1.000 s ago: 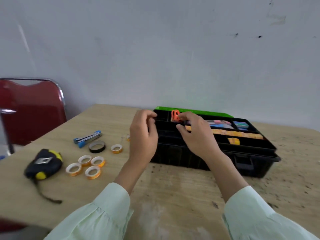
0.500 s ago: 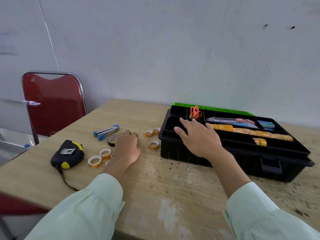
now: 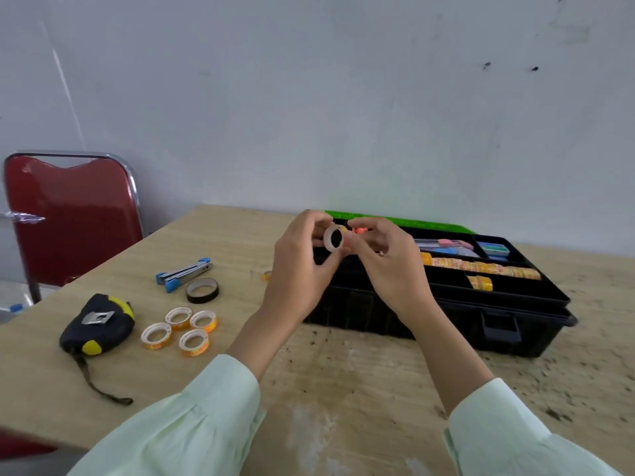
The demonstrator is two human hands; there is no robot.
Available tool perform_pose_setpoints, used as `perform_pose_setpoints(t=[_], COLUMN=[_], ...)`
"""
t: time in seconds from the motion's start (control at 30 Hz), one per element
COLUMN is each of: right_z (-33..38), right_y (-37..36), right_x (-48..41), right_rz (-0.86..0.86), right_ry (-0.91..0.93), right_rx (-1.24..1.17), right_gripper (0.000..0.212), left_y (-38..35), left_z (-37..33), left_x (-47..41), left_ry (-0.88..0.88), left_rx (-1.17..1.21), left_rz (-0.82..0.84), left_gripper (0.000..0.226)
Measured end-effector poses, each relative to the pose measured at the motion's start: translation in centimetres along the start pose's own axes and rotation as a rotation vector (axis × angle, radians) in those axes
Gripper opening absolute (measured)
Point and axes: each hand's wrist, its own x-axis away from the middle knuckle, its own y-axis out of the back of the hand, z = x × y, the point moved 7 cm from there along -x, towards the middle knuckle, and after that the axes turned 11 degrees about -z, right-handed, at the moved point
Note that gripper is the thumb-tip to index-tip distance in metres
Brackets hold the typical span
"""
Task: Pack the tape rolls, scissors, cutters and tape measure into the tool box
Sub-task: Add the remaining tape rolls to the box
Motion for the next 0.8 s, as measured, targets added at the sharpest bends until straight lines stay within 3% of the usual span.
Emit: perform_pose_setpoints(t=[0.17, 0.43, 0.63, 0.8], right_z=[-1.0, -3.1, -5.8, -6.0], right_y=[5.3, 17.7, 18.5, 16.8], right_x=[-0.9, -2.0, -2.3, -2.2], right_rz=[-0.140, -0.333, -0.129, -0.062], right_ry=[-0.033, -0.084, -0.199, -0.235], right_rx=[0.026, 0.481, 0.763, 0.838], right_gripper=[0.010, 0.005, 0.007, 0.010], left_y=[-5.0, -14.6, -15.5, -15.5], left_z=[-2.7, -5.4, -4.5, -4.4], left_x=[0.3, 4.5, 5.2, 5.2], left_ry=[-0.028, -0.337, -0.392, -0.371], left_rx=[0.112, -0.366, -0.463, -0.451], left_rz=[0.117, 0.714, 0.800, 0.828], left_gripper=[0.036, 0.067, 0.064, 0.065])
